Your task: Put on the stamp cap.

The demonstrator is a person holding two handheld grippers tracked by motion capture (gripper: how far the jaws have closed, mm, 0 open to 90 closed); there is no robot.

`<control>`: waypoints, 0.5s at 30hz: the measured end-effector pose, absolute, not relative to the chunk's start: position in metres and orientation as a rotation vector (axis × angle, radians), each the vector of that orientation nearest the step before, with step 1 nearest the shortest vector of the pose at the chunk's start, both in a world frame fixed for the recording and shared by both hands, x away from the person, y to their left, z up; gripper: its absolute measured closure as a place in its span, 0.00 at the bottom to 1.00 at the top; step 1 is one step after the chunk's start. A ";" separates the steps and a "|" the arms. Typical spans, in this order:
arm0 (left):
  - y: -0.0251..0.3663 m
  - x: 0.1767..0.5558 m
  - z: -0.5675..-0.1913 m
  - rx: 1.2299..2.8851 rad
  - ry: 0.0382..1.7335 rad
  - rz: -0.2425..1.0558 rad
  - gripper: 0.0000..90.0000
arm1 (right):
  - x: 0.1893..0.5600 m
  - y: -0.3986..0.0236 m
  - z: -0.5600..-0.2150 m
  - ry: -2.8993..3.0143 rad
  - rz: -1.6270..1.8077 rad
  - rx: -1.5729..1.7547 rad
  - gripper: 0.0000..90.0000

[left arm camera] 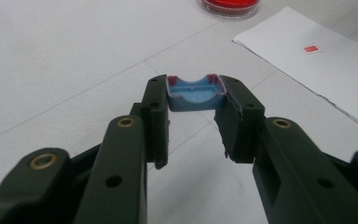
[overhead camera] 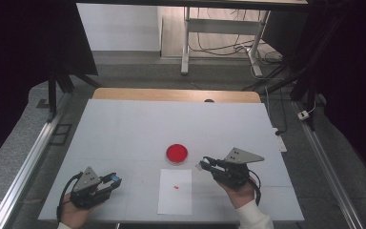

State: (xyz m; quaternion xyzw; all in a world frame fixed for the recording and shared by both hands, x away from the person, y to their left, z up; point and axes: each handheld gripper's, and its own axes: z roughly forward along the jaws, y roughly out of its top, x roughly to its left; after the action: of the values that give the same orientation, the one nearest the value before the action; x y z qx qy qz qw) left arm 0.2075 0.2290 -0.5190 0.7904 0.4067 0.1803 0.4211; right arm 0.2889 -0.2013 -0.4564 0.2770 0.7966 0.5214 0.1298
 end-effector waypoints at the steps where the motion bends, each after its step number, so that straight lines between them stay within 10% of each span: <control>1: 0.229 0.208 -0.519 1.981 1.020 0.453 0.72 | 0.289 -0.201 -0.456 2.316 1.515 0.805 0.83; 15: 0.220 0.211 -0.517 1.980 1.002 0.450 0.72 | 0.288 -0.198 -0.457 2.326 1.514 0.793 0.83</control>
State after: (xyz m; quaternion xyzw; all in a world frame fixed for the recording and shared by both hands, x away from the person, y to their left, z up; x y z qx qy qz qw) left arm 0.2111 0.2204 -0.5166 0.7917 0.4005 0.1798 0.4249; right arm 0.2876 -0.1975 -0.4570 0.2726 0.7992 0.5204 0.1272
